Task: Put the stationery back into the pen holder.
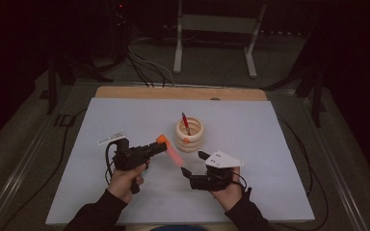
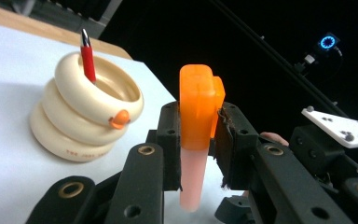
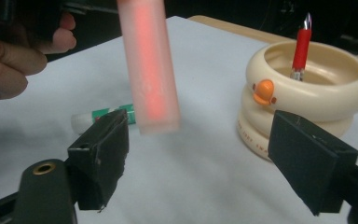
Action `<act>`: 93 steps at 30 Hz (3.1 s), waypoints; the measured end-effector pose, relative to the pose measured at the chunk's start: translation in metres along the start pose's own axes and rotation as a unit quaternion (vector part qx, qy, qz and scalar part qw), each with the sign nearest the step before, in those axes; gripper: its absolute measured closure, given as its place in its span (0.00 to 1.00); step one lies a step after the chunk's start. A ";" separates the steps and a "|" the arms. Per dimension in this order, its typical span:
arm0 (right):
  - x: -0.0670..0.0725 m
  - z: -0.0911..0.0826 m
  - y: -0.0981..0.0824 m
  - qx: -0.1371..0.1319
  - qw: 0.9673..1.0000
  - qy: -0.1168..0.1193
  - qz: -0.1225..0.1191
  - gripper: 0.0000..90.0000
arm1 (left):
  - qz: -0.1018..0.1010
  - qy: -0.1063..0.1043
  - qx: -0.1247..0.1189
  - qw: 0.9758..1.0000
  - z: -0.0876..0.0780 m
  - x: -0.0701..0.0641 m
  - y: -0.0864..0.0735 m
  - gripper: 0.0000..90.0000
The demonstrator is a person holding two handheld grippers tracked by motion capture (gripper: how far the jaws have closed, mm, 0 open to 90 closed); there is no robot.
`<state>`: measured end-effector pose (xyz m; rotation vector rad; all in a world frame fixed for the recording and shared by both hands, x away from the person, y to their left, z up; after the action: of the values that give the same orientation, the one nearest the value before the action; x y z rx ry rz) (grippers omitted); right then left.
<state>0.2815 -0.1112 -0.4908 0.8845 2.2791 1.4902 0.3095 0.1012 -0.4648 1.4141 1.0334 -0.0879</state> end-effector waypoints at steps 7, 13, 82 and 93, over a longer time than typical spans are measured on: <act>-0.011 -0.006 -0.007 0.012 1.000 0.025 0.001 0.07 | 0.035 0.007 0.001 0.999 -0.002 -0.004 0.009 0.82; -0.025 -0.012 -0.011 0.013 1.000 0.025 0.012 0.03 | 0.059 0.009 0.003 0.998 -0.002 -0.006 0.017 0.82; -0.048 -0.029 -0.014 -0.015 0.997 0.064 0.050 0.00 | 0.179 0.077 0.047 0.980 0.113 0.015 0.078 0.82; -0.048 -0.029 -0.014 -0.017 0.996 0.068 0.055 0.00 | 0.189 0.092 0.060 0.976 0.126 0.026 0.068 0.82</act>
<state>0.2986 -0.1667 -0.4952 0.9393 2.3258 1.6776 0.4331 0.0254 -0.4524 1.7317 0.9012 0.2676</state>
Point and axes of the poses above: each handheld gripper's, and its own axes: z roughly forward along the jaws, y roughly out of its top, x roughly to its left, the point moved 5 cm from there along z, roughly forward along the jaws, and after that the axes turned 5 degrees about y, right-handed, at the moved point
